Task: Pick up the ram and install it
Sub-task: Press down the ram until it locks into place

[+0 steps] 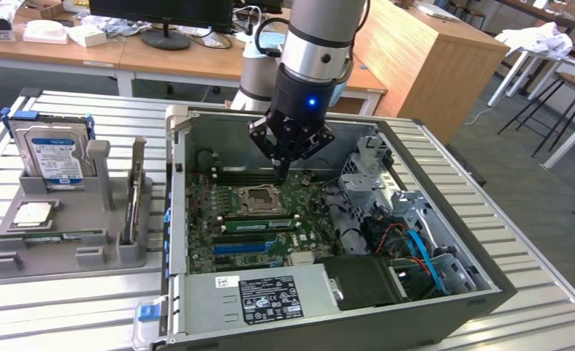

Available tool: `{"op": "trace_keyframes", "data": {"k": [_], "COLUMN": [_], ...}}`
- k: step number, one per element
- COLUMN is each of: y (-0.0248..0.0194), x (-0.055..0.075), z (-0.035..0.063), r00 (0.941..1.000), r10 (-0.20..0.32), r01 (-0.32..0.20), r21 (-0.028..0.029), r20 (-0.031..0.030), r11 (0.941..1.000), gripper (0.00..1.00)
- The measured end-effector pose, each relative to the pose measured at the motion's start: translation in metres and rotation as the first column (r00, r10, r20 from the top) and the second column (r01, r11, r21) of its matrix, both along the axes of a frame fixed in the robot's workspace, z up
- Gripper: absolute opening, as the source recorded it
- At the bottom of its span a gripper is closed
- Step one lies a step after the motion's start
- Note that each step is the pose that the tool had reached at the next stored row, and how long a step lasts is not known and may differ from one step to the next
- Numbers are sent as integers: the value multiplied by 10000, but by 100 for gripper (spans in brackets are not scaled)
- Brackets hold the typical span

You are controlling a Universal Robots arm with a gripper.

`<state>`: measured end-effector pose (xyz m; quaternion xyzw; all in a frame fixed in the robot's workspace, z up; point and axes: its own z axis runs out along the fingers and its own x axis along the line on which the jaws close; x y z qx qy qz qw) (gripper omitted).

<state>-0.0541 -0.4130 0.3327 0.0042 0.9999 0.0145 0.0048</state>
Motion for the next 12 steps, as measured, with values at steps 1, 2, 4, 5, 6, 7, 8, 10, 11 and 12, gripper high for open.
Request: {"op": "trace_keyframes", "data": {"k": [1, 2, 4, 5, 6, 7, 8, 10, 11, 12], "y": [0, 0, 0, 0, 0, 0, 0, 0, 0, 0], "x": [0, 0, 0, 0, 0, 0, 0, 0, 0, 0], "z": [2, 4, 10, 13, 14, 14, 14, 15, 15, 15], "r00": [10000, 10000, 10000, 10000, 10000, 10000, 10000, 10000, 10000, 10000], "r10": [1, 2, 2, 1, 1, 1, 1, 2, 2, 2], "r01": [-1, -2, -2, -1, -1, -1, -1, -2, -2, -2], "r21": [-1, -2, -3, -2, -1, -1, -1, -3, -2, -2], "r20": [-3, -5, -9, -11, -10, -11, -11, -11, -11, -11], "r11": [10000, 10000, 10000, 10000, 10000, 10000, 10000, 10000, 10000, 10000], "gripper": [10, 10, 10, 10, 10, 10, 10, 10, 10, 10]}}
